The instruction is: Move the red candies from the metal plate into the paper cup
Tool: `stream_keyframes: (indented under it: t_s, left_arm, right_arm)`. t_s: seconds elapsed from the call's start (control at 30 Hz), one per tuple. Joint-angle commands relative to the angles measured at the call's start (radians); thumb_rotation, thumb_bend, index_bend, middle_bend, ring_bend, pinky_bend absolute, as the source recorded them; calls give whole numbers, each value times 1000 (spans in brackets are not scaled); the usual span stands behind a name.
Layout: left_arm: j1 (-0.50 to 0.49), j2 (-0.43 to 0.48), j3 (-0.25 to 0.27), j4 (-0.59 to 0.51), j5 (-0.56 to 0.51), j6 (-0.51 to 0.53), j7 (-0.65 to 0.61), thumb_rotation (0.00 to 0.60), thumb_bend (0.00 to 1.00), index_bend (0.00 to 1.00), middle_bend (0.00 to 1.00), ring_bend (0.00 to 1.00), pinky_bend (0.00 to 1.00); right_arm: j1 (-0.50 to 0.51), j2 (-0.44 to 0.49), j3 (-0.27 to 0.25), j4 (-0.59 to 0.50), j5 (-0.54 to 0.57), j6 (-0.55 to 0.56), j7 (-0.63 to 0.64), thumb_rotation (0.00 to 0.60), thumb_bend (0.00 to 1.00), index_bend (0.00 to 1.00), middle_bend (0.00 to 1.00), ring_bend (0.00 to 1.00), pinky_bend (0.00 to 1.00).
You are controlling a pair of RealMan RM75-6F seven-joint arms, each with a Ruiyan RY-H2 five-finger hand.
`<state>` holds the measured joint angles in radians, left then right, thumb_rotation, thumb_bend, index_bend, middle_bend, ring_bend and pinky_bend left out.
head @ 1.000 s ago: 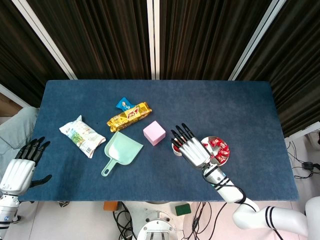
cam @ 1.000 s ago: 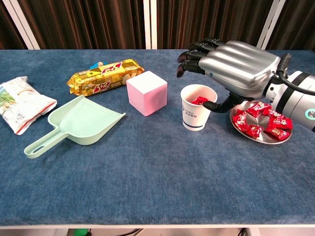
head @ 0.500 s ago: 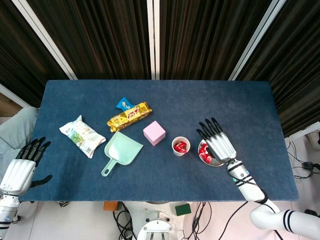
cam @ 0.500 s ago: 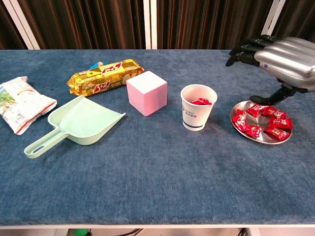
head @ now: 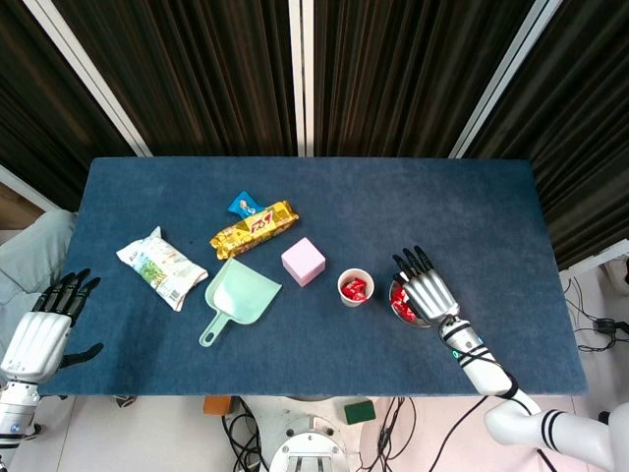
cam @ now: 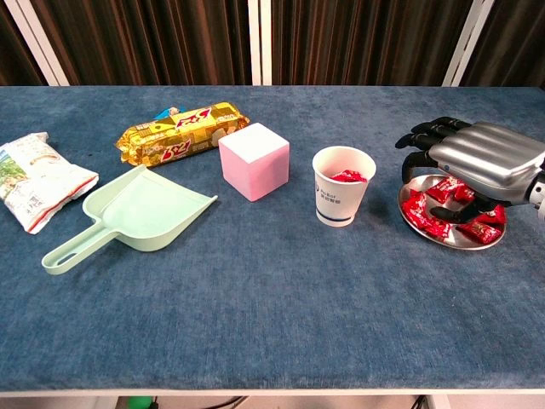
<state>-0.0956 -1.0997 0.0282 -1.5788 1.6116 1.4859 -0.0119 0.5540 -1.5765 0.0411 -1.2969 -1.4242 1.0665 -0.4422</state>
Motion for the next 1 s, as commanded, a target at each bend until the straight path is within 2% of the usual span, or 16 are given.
stream_keyframes:
  t_s: [0.03,0.6,1.0]
  left_arm:
    - [0,0,0,0,1,1,0,600,98,91,31,1,151]
    - [-2,-2,0,-2,-3,-4,7,600,97,91,31,1,151]
    - [-2,-1,0,-1,-3,-4,4,600,98,91,31,1,151]
  right_arm:
    - [0,-10,0,12,3,-2,-7,600,343,369,69,0,0]
    - [-6,-18,-3,35,13,-12,-18,600,366,489,77,0,0]
    - [-15,-15,0,33,14,2,-20,600,463,705,106,0,0]
